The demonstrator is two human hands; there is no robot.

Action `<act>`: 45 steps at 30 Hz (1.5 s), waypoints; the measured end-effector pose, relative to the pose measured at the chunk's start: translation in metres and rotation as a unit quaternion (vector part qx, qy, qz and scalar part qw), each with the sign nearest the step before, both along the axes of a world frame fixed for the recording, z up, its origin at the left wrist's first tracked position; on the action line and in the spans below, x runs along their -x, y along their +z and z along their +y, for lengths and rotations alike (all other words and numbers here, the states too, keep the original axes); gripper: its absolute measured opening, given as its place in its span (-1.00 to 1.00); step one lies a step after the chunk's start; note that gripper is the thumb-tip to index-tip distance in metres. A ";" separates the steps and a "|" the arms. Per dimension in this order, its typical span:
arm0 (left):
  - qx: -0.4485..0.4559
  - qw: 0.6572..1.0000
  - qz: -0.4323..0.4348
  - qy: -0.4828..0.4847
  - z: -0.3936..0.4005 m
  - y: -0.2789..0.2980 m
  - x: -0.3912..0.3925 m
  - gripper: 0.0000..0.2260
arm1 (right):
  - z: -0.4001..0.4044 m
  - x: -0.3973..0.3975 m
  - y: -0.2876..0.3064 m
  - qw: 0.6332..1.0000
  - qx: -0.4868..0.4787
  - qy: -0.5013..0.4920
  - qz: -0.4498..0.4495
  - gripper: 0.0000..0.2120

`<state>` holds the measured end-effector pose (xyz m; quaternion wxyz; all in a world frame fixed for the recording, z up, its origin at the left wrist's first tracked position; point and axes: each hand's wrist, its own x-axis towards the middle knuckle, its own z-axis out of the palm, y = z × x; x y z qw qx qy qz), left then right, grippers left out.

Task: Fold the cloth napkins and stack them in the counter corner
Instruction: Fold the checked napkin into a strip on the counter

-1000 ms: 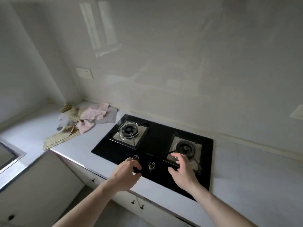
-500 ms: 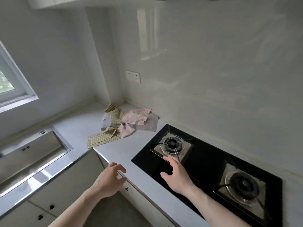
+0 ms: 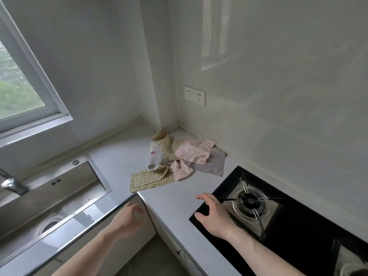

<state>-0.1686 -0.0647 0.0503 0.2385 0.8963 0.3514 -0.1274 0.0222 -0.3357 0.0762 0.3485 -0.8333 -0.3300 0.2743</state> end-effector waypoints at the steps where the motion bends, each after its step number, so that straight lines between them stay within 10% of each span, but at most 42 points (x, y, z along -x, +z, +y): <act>1: 0.002 1.000 0.016 -0.005 0.013 -0.004 -0.004 -0.80 | 0.008 -0.003 -0.001 1.000 0.005 0.000 -0.003 -0.49; 23: -0.023 0.962 0.127 -0.240 0.222 -0.112 -0.095 -0.47 | 0.190 0.047 -0.041 0.972 0.077 -0.220 0.039 -0.59; 31: 0.003 0.955 -0.210 -0.208 0.238 0.007 -0.114 -0.88 | 0.209 0.056 -0.033 0.961 0.037 -0.272 0.016 -0.60; 45: -0.025 0.840 -0.256 -0.477 0.215 0.129 -0.118 -0.88 | 0.262 0.060 0.004 0.971 -0.029 -0.238 -0.012 -0.47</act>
